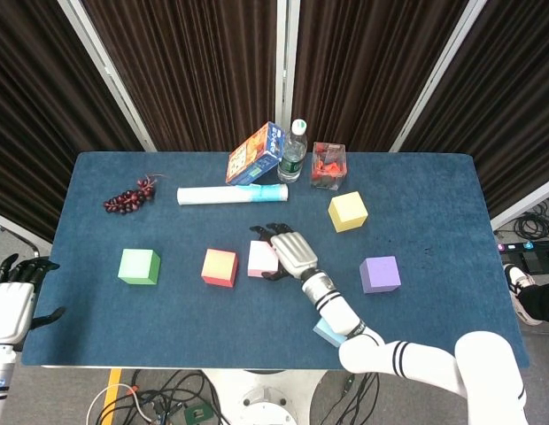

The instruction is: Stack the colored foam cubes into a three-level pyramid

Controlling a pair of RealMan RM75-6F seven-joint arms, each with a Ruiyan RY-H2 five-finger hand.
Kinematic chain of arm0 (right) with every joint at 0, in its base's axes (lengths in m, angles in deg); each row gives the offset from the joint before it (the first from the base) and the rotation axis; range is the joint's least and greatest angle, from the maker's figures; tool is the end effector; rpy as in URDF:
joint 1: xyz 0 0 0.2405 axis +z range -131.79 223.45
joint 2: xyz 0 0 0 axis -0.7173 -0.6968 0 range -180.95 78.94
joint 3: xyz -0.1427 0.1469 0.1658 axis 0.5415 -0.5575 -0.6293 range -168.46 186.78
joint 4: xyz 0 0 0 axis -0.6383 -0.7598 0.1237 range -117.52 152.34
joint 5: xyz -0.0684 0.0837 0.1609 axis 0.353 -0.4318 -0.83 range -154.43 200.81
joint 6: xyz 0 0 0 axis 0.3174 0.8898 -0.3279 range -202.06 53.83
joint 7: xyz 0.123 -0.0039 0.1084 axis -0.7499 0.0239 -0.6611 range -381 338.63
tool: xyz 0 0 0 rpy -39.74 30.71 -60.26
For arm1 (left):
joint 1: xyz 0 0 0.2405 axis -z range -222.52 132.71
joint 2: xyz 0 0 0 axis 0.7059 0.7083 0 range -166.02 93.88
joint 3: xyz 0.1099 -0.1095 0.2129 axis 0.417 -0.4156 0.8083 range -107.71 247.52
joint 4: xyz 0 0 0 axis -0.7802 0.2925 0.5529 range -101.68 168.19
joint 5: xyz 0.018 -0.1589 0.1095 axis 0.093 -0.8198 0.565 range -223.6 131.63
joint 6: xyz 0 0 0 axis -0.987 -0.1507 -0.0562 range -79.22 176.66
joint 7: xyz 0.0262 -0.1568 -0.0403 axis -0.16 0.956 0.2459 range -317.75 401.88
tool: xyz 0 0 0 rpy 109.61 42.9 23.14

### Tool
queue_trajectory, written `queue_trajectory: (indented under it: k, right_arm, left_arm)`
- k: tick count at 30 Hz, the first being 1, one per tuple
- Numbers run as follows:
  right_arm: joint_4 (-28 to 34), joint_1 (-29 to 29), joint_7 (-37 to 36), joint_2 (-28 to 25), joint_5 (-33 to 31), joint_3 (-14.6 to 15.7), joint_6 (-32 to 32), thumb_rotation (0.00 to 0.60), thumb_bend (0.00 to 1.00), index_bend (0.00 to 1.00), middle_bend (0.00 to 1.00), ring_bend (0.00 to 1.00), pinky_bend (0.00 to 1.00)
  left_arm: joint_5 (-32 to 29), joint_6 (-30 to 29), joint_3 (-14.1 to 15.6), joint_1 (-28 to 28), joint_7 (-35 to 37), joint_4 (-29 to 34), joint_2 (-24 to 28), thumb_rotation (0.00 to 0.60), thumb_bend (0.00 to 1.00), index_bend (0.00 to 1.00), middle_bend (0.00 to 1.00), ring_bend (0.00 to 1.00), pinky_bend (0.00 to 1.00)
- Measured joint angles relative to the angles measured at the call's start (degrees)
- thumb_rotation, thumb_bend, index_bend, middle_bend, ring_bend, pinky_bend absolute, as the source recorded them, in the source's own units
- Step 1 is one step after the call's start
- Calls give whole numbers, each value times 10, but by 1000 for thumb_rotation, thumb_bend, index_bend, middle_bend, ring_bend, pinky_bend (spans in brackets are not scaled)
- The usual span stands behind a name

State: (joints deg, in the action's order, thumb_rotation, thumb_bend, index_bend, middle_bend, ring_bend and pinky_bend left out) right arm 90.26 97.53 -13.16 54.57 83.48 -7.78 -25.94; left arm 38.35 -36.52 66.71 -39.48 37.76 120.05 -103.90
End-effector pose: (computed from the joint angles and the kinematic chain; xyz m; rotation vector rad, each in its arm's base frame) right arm -0.0653 -0.3743 -0.0905 1.8792 -1.2741 1.1546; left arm -0.3260 0.2056 0.1682 -1.3874 -0.8220 -0.8246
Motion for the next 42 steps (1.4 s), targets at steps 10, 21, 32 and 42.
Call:
queue_trajectory:
  k: [10, 21, 32, 42]
  right_arm:
    - [-4, 8, 22, 21, -11, -4, 9, 600, 185, 123, 386, 107, 122]
    - [35, 2, 47, 1, -28, 6, 7, 600, 162, 0, 109, 0, 3]
    - [184, -48, 52, -148, 3, 10, 57, 600, 161, 0, 89, 0, 0]
    - [304, -136, 30, -365, 64, 25, 120, 600, 165, 0, 109, 0, 0]
  left_arm:
    - [1, -1, 1, -1, 7, -6, -1, 600, 0, 283, 243, 205, 101]
    - [14, 9, -4, 16, 9, -10, 3, 600, 0, 283, 243, 205, 101]
    - [46, 67, -32, 95, 55, 7, 31, 600, 0, 281, 243, 205, 101]
    - [89, 218, -43, 229, 106, 15, 30, 600, 0, 230, 210, 204, 101]
